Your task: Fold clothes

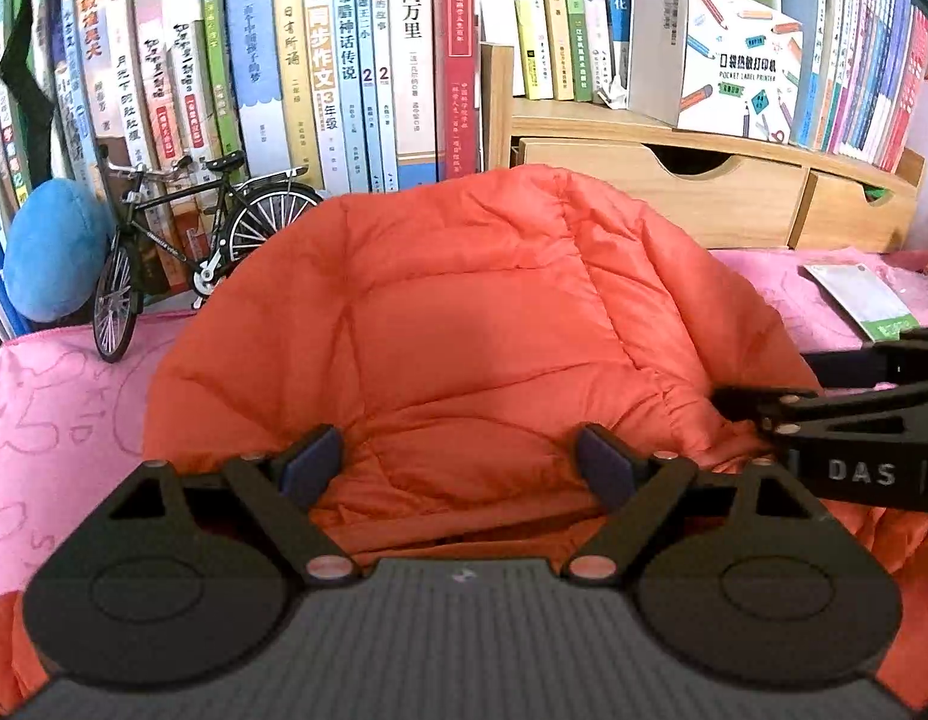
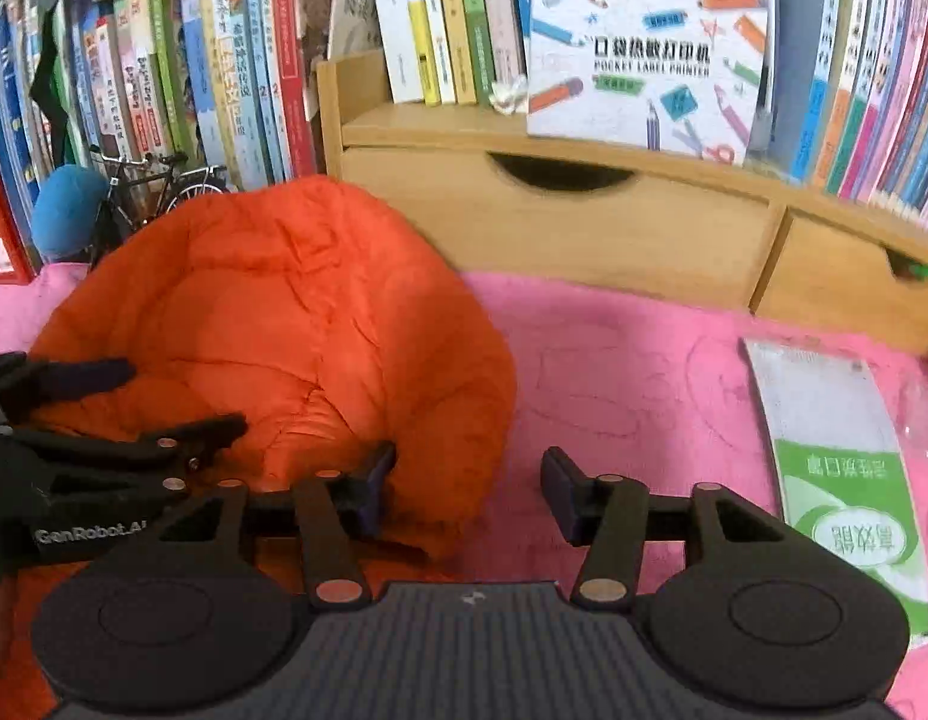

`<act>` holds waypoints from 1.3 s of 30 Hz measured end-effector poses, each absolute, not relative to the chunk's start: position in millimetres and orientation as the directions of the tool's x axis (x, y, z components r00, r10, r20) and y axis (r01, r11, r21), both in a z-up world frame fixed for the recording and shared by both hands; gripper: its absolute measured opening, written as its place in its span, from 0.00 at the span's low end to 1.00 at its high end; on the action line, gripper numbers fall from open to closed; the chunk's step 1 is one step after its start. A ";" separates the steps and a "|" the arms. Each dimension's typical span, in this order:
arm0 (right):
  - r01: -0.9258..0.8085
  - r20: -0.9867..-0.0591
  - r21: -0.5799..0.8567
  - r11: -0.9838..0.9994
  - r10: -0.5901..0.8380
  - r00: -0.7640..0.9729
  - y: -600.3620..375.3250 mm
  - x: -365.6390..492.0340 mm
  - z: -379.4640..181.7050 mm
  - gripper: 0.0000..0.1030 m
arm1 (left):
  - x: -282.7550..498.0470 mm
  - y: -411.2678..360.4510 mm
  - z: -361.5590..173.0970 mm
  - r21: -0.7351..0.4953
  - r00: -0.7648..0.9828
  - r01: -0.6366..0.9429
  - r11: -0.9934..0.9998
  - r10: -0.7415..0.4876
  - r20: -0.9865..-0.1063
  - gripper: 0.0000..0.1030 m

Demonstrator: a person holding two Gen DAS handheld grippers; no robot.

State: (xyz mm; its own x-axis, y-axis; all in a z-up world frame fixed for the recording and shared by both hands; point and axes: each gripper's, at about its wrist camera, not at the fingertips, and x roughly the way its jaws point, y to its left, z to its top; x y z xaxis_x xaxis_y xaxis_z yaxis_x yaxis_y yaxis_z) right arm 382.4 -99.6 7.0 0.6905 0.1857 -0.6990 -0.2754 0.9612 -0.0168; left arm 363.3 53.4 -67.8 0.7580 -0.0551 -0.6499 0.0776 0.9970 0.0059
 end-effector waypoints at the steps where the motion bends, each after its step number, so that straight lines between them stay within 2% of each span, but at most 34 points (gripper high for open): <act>1: -0.263 -0.692 -0.008 0.965 0.184 0.698 -101.4 382.1 7.0 0.57 | 364.1 54.3 -67.4 0.005 0.759 0.083 0.997 -0.060 -0.649 0.85; 4: -0.189 -0.665 0.076 0.979 0.191 0.722 -101.3 365.9 11.2 0.55 | 357.2 59.7 -46.4 -0.046 0.768 0.098 0.994 -0.104 -0.632 0.73; 6: -0.199 -0.603 0.175 0.964 0.264 0.753 -115.6 331.5 28.4 0.56 | 334.5 68.8 -16.3 -0.147 0.814 0.107 0.983 -0.171 -0.555 0.74; 7: -0.232 -0.558 0.208 0.950 0.310 0.770 -123.5 311.1 38.0 0.62 | 319.3 68.8 -3.0 -0.154 0.836 0.121 0.981 -0.184 -0.517 0.77; 8: -0.268 -0.514 0.230 0.936 0.351 0.783 -130.6 291.0 46.6 0.74 | 302.5 66.1 8.7 -0.131 0.857 0.138 0.982 -0.185 -0.482 0.78; 10: -0.339 -0.461 0.185 0.922 0.386 0.799 -132.3 262.8 54.0 0.86 | 272.2 56.0 21.8 -0.055 0.879 0.156 0.986 -0.164 -0.447 0.80; 12: -0.370 -0.457 0.104 0.923 0.375 0.807 -119.2 251.8 51.8 0.86 | 245.8 49.8 20.4 0.052 0.892 0.157 0.986 -0.119 -0.436 0.83; 15: -0.376 -0.471 0.043 0.926 0.351 0.809 -91.6 242.2 35.0 0.90 | 230.1 57.8 -3.5 0.173 0.884 0.050 0.984 0.037 -0.466 0.83; 20: -0.383 -0.529 0.101 0.918 0.375 0.761 -64.7 247.6 6.4 0.95 | 226.0 85.4 -51.8 0.151 0.807 -0.073 0.986 0.148 -0.571 0.84; 23: -0.361 -0.584 0.086 0.928 0.341 0.737 -62.6 256.7 -0.4 0.97 | 230.5 93.9 -53.2 0.133 0.788 -0.117 0.984 0.174 -0.590 0.86; 26: -0.342 -0.604 -0.006 0.940 0.269 0.750 -65.7 256.4 -3.6 0.97 | 233.7 95.7 -52.8 0.133 0.777 -0.126 0.983 0.181 -0.603 0.89; 28: -0.318 -0.608 -0.064 0.946 0.215 0.764 -75.3 255.0 -7.2 0.98 | 233.5 98.0 -52.4 0.121 0.774 -0.128 0.984 0.175 -0.608 0.89; 37: -0.182 -0.613 -0.154 0.971 0.051 0.789 -160.8 249.9 -11.2 0.99 | 231.7 101.8 -53.1 0.103 0.769 -0.134 0.986 0.169 -0.617 0.92; 39: -0.161 -0.586 -0.241 0.957 -0.012 0.810 -180.1 244.2 -10.3 0.99 | 232.3 102.3 -52.9 0.097 0.768 -0.135 0.986 0.166 -0.618 0.92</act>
State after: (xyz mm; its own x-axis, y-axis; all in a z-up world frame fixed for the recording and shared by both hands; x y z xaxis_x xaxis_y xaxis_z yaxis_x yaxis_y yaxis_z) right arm 244.2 -180.1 -10.3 0.8104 -0.0116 -0.5858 -0.1608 0.9570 -0.2414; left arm 232.3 102.3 -52.9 0.7680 0.1662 -0.6185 -0.1351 0.9860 0.0972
